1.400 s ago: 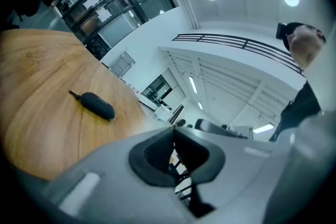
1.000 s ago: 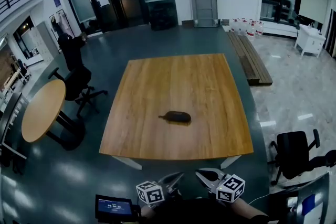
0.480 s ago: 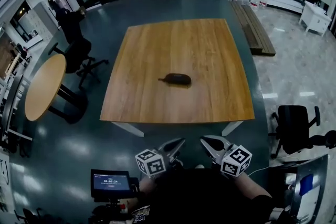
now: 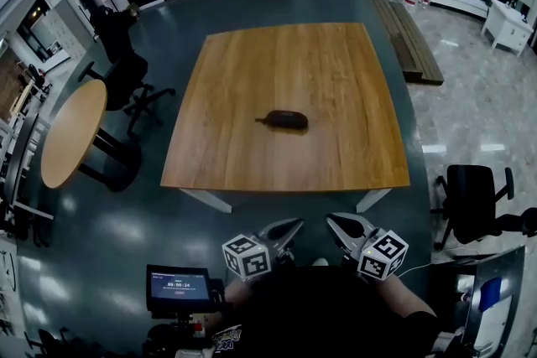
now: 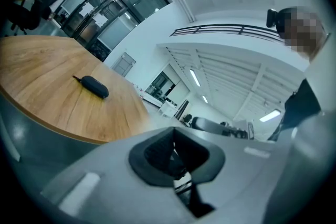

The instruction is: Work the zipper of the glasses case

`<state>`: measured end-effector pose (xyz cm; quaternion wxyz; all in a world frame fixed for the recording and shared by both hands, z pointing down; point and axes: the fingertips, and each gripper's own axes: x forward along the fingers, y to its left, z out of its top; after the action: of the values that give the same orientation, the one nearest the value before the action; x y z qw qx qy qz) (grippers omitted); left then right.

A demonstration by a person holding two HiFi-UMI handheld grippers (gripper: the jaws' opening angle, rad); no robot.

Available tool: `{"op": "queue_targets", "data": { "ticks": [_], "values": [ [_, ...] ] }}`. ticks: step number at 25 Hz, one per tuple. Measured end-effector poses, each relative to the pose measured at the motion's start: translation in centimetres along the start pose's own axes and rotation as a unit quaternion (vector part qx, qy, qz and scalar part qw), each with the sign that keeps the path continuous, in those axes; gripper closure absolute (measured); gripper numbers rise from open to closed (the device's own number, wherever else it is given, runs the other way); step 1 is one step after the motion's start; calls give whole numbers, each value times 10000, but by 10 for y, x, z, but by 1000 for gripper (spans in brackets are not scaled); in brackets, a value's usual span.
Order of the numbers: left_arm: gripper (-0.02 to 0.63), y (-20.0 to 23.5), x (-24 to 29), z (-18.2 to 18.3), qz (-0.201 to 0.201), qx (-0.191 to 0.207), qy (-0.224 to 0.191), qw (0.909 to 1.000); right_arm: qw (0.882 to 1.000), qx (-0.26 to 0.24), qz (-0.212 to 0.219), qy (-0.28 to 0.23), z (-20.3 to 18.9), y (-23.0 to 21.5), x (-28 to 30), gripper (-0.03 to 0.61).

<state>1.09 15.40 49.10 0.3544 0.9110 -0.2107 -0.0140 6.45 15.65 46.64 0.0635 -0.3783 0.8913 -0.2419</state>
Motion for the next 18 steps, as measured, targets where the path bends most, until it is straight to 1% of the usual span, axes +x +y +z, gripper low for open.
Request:
{"op": "queue_targets", "data": {
  "ticks": [18],
  "values": [
    [615,4,-6,-6,39,-80,31,10000,10000,10,67,-20,-6,7,1,574]
  ]
}}
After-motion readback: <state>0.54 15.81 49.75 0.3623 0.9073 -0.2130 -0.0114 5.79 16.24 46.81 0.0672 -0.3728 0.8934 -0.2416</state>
